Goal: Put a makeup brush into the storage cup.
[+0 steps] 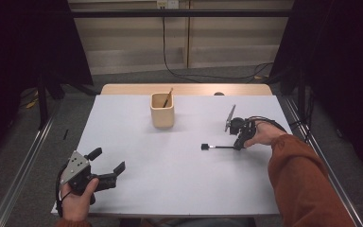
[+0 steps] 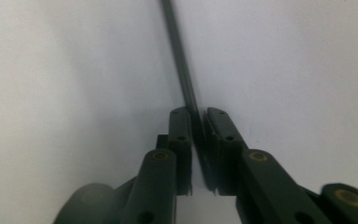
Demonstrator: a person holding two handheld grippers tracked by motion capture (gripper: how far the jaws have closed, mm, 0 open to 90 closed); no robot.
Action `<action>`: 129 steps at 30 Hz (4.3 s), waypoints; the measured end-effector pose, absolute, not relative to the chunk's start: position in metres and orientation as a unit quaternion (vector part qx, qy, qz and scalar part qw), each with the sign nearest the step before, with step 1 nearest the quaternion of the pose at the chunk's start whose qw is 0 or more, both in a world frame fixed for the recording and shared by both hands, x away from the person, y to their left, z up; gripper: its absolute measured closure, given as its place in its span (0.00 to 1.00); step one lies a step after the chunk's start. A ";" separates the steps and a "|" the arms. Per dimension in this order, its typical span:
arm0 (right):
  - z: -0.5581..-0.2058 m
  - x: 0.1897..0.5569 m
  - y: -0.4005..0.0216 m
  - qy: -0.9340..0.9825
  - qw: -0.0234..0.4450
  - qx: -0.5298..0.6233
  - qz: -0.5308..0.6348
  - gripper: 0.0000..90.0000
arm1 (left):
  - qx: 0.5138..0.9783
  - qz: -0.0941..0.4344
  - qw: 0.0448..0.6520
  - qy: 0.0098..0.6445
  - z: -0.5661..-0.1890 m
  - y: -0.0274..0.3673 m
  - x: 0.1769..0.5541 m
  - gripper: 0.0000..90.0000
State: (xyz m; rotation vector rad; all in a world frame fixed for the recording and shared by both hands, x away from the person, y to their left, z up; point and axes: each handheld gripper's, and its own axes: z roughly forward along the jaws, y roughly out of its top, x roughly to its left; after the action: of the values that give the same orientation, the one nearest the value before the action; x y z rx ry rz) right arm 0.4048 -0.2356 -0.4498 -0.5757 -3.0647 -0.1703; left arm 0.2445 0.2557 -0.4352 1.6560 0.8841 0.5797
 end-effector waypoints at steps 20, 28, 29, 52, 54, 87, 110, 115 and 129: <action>-0.448 0.401 -0.242 -0.971 0.003 -0.217 -0.103 0.96 | 0.699 0.245 0.555 0.379 -0.435 0.257 0.245 0.03; -0.444 0.395 -0.249 -0.958 -0.010 -0.249 -0.144 0.96 | 0.696 0.250 0.554 0.383 -0.435 0.257 0.245 0.03; -0.444 0.394 -0.251 -0.956 -0.012 -0.251 -0.149 0.96 | 0.695 0.249 0.554 0.386 -0.436 0.257 0.245 0.03; -0.446 0.368 -0.272 -0.890 -0.047 -0.341 -0.299 0.96 | 0.700 0.247 0.553 0.378 -0.436 0.256 0.244 0.03; -0.446 0.367 -0.272 -0.885 -0.049 -0.343 -0.312 0.96 | 0.700 0.248 0.554 0.376 -0.435 0.257 0.243 0.03; -0.448 0.344 -0.279 -0.777 -0.117 -0.363 -0.500 0.96 | 0.698 0.251 0.554 0.378 -0.435 0.257 0.242 0.03; -0.433 0.321 -0.271 -0.751 -0.142 -0.328 -0.555 0.96 | 0.695 0.253 0.554 0.381 -0.434 0.258 0.241 0.03; -0.429 0.316 -0.265 -0.748 -0.134 -0.317 -0.568 0.96 | 0.695 0.252 0.555 0.382 -0.434 0.257 0.241 0.03; -0.427 0.305 -0.239 -0.756 -0.114 -0.288 -0.577 0.96 | 0.695 0.253 0.556 0.380 -0.434 0.257 0.241 0.03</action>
State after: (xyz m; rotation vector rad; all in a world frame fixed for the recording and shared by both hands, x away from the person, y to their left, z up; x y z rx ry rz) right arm 0.3053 -0.2386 -0.4270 -0.9751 -2.5628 -1.9576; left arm 0.2411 0.2573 -0.4338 1.6415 0.8967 0.5966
